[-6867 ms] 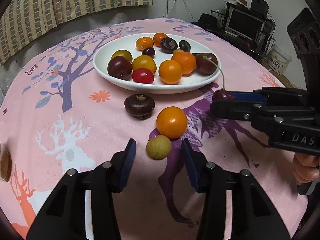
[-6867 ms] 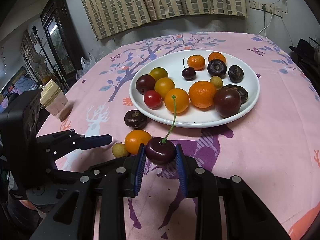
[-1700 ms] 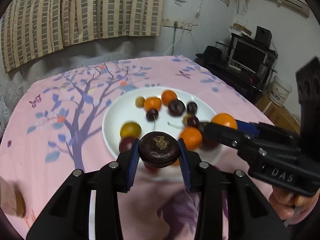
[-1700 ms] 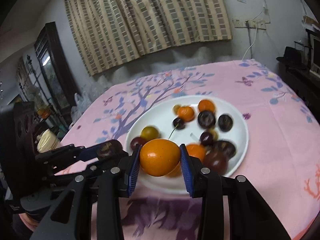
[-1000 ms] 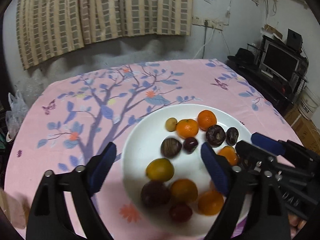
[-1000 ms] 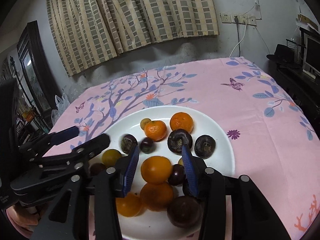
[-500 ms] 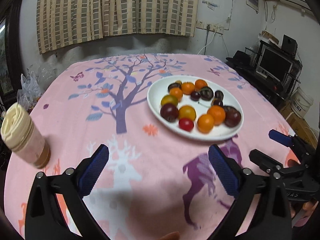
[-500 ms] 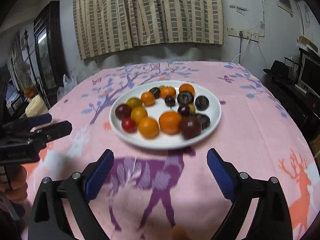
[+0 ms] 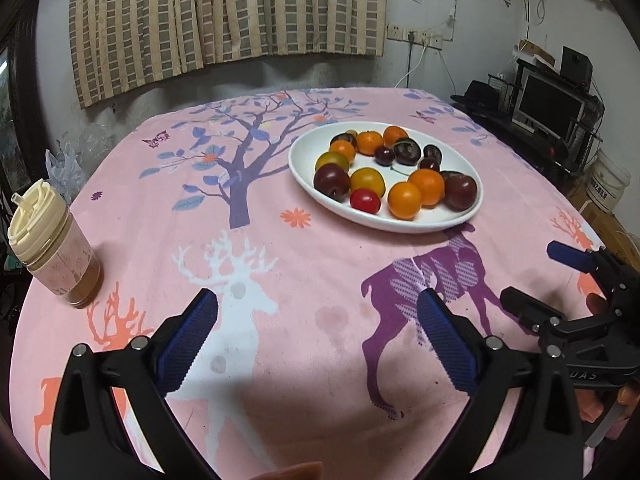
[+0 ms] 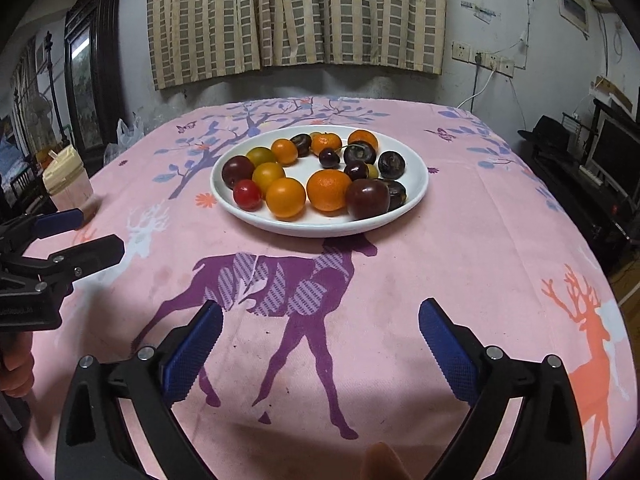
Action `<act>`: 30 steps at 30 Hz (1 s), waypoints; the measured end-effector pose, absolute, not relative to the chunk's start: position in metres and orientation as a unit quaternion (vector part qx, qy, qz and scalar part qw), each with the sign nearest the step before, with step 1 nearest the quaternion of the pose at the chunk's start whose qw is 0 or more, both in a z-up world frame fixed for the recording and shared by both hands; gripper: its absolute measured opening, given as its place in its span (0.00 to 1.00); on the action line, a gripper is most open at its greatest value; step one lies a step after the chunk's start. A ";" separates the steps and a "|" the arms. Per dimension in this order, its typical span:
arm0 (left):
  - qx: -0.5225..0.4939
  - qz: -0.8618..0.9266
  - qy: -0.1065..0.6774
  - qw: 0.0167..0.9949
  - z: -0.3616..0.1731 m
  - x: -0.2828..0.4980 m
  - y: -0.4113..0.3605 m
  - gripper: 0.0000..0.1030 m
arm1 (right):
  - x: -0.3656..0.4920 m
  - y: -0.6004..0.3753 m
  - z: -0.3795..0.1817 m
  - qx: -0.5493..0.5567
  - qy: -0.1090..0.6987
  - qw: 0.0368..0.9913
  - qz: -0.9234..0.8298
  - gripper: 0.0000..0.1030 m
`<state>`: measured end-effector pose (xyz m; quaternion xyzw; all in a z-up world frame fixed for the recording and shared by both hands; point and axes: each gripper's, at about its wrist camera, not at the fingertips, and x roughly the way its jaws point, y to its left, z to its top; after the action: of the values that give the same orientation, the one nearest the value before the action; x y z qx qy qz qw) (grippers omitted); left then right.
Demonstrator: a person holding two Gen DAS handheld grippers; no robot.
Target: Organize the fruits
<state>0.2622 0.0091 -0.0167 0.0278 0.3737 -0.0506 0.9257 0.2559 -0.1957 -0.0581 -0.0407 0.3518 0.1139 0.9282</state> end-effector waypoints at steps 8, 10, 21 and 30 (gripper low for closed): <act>0.040 -0.051 0.376 0.924 -0.020 0.260 0.005 0.95 | 0.258 -0.200 -0.059 -0.036 0.357 0.927 0.109 0.96; 0.038 -0.051 0.375 0.925 -0.020 0.259 0.006 0.95 | 0.259 -0.201 -0.059 -0.034 0.357 0.927 0.108 0.96; 0.043 -0.051 0.372 0.926 -0.021 0.257 0.005 0.95 | 0.260 -0.204 -0.058 -0.027 0.358 0.927 0.105 0.96; 0.043 -0.047 0.371 0.926 -0.022 0.256 0.006 0.95 | 0.260 -0.204 -0.058 -0.027 0.358 0.927 0.104 0.96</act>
<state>0.2563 0.0057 -0.0218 0.0425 0.3710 -0.0470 0.9265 0.2598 -0.2036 -0.0581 -0.0273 0.3582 0.1041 0.9274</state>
